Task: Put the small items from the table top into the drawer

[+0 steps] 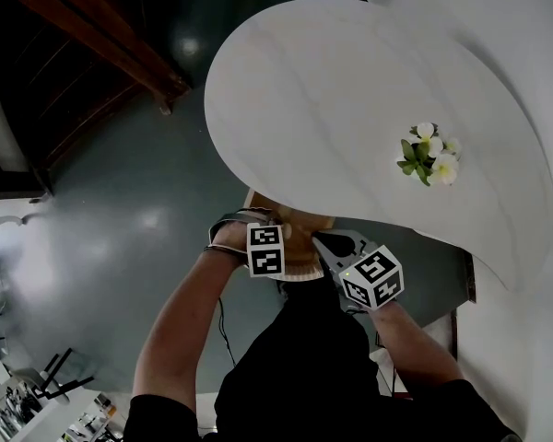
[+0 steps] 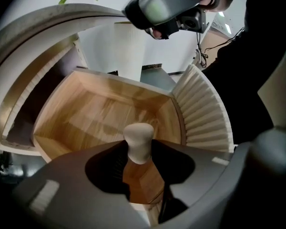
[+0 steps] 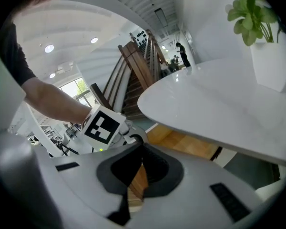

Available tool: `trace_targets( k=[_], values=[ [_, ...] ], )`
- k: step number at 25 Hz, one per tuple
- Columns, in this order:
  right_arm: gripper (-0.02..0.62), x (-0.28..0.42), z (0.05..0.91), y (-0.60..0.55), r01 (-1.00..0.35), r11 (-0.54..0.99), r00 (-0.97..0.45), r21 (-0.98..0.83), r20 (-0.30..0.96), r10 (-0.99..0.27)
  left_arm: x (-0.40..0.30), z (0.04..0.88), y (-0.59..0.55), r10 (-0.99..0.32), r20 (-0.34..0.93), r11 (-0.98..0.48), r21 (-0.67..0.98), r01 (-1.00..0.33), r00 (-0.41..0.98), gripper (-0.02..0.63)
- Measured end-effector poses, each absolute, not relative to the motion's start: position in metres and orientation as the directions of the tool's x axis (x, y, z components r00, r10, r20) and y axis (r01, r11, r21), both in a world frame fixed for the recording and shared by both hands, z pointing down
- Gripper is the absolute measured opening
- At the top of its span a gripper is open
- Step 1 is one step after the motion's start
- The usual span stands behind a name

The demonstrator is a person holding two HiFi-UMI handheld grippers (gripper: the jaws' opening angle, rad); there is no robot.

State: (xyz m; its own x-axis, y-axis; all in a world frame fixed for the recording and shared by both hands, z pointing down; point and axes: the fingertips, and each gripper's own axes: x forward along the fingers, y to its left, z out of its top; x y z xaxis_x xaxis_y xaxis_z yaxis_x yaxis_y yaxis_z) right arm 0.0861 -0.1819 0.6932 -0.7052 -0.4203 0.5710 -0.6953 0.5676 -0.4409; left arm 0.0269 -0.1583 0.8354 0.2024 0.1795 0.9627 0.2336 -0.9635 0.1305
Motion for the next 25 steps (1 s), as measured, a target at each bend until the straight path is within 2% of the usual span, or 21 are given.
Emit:
trace_targets(
  k=[6,9,15,22,25],
  values=[
    [0.011,0.088,0.696,-0.188,-0.707,0.557,-0.695,-0.437,0.575,-0.431,0.022,0.843,-0.141,0.212,0.970,-0.920,0.156,0.358,0.121,0.160],
    [0.011,0.089,0.694,-0.191,-0.708,0.557,-0.694,-0.434,0.576,-0.433,0.022,0.843,-0.143,0.202,0.971,-0.923,0.147,0.355,0.126,0.160],
    [0.011,0.087,0.689,-0.189,-0.704,0.566,-0.695,-0.429,0.580,-0.424,0.025,0.814,-0.172,0.143,0.948,-0.984,0.104,0.145,0.284,0.160],
    [0.011,0.077,0.670,-0.187,-0.689,0.605,-0.701,-0.400,0.581,-0.414,0.011,0.766,-0.189,0.049,0.927,-0.999,0.052,0.003,0.373,0.160],
    [0.011,0.071,0.654,-0.188,-0.685,0.623,-0.701,-0.378,0.575,-0.421,0.004,0.741,-0.198,0.001,0.895,-0.992,0.057,-0.114,0.446,0.158]
  ],
)
